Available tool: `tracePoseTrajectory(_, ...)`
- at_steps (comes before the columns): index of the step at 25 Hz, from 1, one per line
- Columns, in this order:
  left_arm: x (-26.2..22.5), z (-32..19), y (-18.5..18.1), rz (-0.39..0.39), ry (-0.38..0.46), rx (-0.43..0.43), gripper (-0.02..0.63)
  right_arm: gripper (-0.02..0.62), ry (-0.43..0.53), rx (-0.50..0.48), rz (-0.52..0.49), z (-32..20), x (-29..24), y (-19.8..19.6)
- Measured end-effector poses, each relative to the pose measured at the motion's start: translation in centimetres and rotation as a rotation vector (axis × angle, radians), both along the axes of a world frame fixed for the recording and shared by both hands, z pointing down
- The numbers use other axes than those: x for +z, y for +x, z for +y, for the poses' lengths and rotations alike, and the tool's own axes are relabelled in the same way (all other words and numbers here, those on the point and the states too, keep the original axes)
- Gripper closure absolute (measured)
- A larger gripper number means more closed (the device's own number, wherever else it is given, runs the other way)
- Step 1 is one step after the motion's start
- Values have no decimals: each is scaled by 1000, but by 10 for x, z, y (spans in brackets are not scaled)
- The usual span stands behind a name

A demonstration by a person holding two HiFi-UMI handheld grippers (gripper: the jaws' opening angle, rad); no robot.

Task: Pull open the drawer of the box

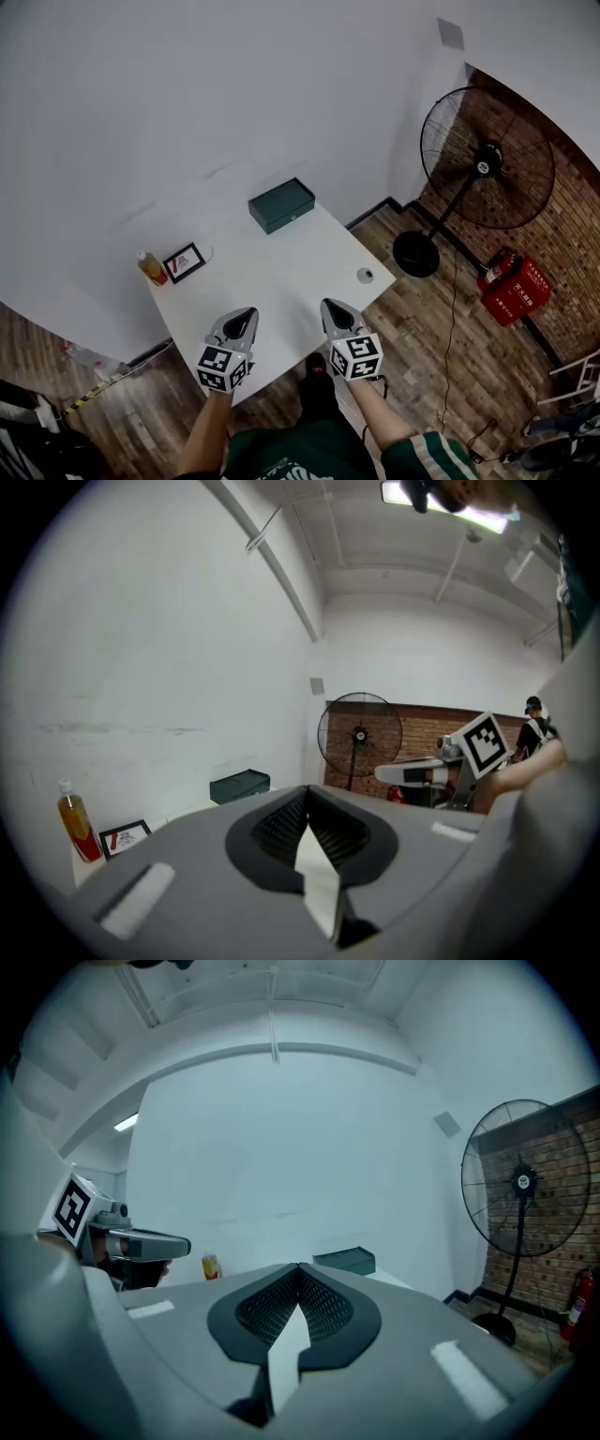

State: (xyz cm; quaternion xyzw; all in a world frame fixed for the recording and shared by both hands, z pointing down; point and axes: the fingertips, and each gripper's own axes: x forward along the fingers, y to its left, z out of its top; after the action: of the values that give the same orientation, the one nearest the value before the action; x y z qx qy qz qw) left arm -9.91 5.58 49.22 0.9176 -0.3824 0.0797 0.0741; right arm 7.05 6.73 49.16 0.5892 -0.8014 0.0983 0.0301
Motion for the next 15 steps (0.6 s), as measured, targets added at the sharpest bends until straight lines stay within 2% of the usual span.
tracePoseTrajectory(8,4,-107,30,4,-47,-64,554,594,-25,-77,14,-121,-1,20)
tracePoseTrajectory(15,8,-180,59,9,-87,-109,554,594,-67,-144,15,-209,9,36)
